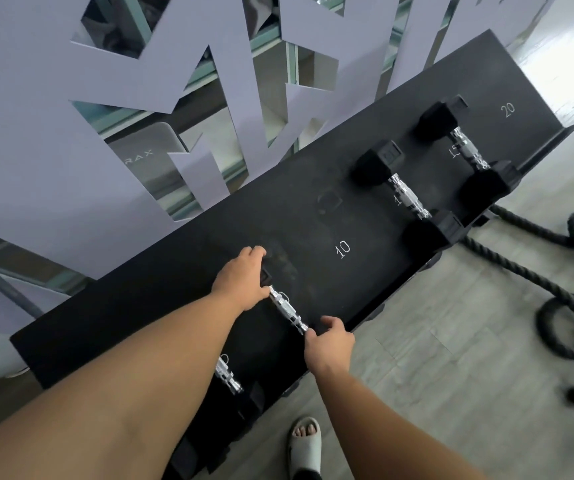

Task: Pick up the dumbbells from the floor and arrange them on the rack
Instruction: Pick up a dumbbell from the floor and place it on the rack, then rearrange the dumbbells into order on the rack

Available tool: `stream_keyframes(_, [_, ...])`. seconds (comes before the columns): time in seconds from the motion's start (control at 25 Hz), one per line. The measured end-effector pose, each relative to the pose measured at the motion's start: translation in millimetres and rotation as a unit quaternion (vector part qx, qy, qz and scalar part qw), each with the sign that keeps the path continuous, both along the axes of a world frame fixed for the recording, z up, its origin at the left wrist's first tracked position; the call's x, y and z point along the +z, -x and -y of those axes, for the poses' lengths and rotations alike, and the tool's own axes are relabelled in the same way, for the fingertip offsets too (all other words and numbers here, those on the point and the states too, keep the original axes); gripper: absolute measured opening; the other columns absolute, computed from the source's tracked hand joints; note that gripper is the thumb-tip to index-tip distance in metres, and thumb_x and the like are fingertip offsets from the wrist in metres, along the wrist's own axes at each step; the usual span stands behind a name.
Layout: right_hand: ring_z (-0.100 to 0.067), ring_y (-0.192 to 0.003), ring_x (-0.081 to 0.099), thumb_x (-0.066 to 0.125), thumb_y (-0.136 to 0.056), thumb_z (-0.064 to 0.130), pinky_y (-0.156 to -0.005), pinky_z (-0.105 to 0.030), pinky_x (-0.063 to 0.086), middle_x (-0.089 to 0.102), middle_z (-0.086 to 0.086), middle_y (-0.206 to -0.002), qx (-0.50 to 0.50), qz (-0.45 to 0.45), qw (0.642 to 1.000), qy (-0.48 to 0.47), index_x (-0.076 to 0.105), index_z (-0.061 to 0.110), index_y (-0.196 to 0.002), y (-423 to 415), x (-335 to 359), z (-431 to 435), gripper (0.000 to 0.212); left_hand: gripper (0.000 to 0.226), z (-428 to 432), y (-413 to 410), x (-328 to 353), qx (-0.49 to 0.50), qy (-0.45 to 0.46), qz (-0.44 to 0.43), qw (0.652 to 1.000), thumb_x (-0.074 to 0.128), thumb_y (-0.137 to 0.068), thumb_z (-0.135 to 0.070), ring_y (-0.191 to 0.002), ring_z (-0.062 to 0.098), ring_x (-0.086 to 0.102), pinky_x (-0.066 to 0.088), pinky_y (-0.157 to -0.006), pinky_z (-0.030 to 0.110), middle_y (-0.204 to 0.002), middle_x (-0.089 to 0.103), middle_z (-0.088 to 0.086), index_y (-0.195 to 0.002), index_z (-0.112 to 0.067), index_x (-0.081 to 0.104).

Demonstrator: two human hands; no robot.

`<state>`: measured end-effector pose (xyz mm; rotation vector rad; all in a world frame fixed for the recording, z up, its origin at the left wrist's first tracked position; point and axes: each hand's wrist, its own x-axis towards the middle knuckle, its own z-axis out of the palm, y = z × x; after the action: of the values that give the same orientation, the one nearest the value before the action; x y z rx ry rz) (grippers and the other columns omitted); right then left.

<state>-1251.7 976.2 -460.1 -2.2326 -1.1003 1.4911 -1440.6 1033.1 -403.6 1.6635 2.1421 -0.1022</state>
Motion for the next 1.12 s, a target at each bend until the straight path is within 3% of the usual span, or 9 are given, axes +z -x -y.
stream_keyframes(0.08, [-0.007, -0.074, 0.052, 0.061, -0.096, 0.024, -0.084, -0.027, 0.045, 0.042, -0.009, -0.134, 0.025, -0.003, 1.000, -0.019, 0.056, 0.016, -0.131, 3.3, 7.8, -4.9, 0.037, 0.062, 1.2, 5.3, 0.8, 0.005, 0.008, 0.022, 1.000, 0.080, -0.086, -0.034, -0.113, 0.028, 0.063, 0.055, -0.091, 0.041, -0.135, 0.052, 0.003, -0.137, -0.022, 0.047])
stream_keyframes(0.2, [-0.022, -0.103, 0.059, 0.062, -0.092, 0.030, -0.093, -0.034, 0.051, 0.050, -0.007, -0.130, 0.076, 0.020, 0.996, -0.045, 0.061, 0.019, -0.125, 0.6, 29.3, -9.8, 0.035, 0.052, -1.6, 15.7, 16.2, 0.015, 0.021, 0.063, 0.998, 0.071, -0.093, -0.041, -0.117, 0.024, 0.061, 0.053, -0.097, 0.042, -0.136, 0.054, 0.001, -0.137, -0.022, 0.051])
stream_keyframes(0.32, [-0.026, -0.115, 0.058, 0.061, -0.089, 0.034, -0.100, -0.038, 0.050, 0.057, -0.006, -0.125, 0.156, 0.049, 0.984, -0.073, 0.064, 0.021, -0.122, -12.0, 50.7, -21.0, 0.035, 0.040, -3.7, 27.6, 41.9, 0.024, 0.018, 0.070, 0.997, 0.063, -0.097, -0.045, -0.111, 0.020, 0.062, 0.053, -0.094, 0.040, -0.128, 0.061, -0.003, -0.131, -0.024, 0.057])
stream_keyframes(0.56, [-0.033, -0.128, 0.049, 0.058, -0.092, 0.042, -0.104, -0.042, 0.046, 0.055, -0.007, -0.134, 0.367, 0.157, 0.912, -0.095, 0.059, 0.025, -0.133, -42.6, 117.2, -56.4, 0.044, 0.040, 12.5, 48.7, 114.4, 0.040, -0.001, 0.052, 0.998, 0.062, -0.096, -0.051, -0.108, 0.021, 0.064, 0.053, -0.095, 0.041, -0.120, 0.068, -0.005, -0.126, -0.025, 0.061])
stream_keyframes(0.76, [-0.034, -0.127, 0.052, 0.056, -0.091, 0.046, -0.104, -0.043, 0.046, 0.058, -0.008, -0.133, 0.470, 0.231, 0.841, -0.135, 0.060, 0.025, -0.129, -64.1, 186.0, -72.4, 0.044, 0.040, 51.5, 51.2, 188.3, 0.076, -0.040, 0.051, 0.995, 0.064, -0.094, -0.052, -0.102, 0.020, 0.065, 0.053, -0.093, 0.039, -0.115, 0.070, -0.001, -0.122, -0.023, 0.064])
stream_keyframes(0.96, [-0.032, -0.121, 0.060, 0.056, -0.091, 0.045, -0.100, -0.041, 0.051, 0.065, -0.006, -0.129, 0.513, 0.214, 0.806, -0.204, 0.062, 0.023, -0.127, -81.5, 266.3, -64.4, 0.042, 0.031, 121.1, 19.1, 260.4, 0.115, -0.093, 0.039, 0.988, 0.066, -0.093, -0.050, -0.100, 0.021, 0.065, 0.055, -0.096, 0.044, -0.108, 0.067, -0.002, -0.111, -0.025, 0.066])
stream_keyframes(1.12, [-0.030, -0.119, 0.062, 0.053, -0.096, 0.044, -0.099, -0.043, 0.052, 0.065, -0.005, -0.130, 0.554, 0.194, 0.766, -0.263, 0.060, 0.019, -0.130, -92.1, 311.5, -38.6, 0.043, 0.029, 189.5, -8.7, 290.7, 0.148, -0.105, 0.024, 0.983, 0.066, -0.091, -0.056, -0.094, 0.014, 0.065, 0.055, -0.090, 0.038, -0.103, 0.068, -0.007, -0.102, -0.029, 0.066])
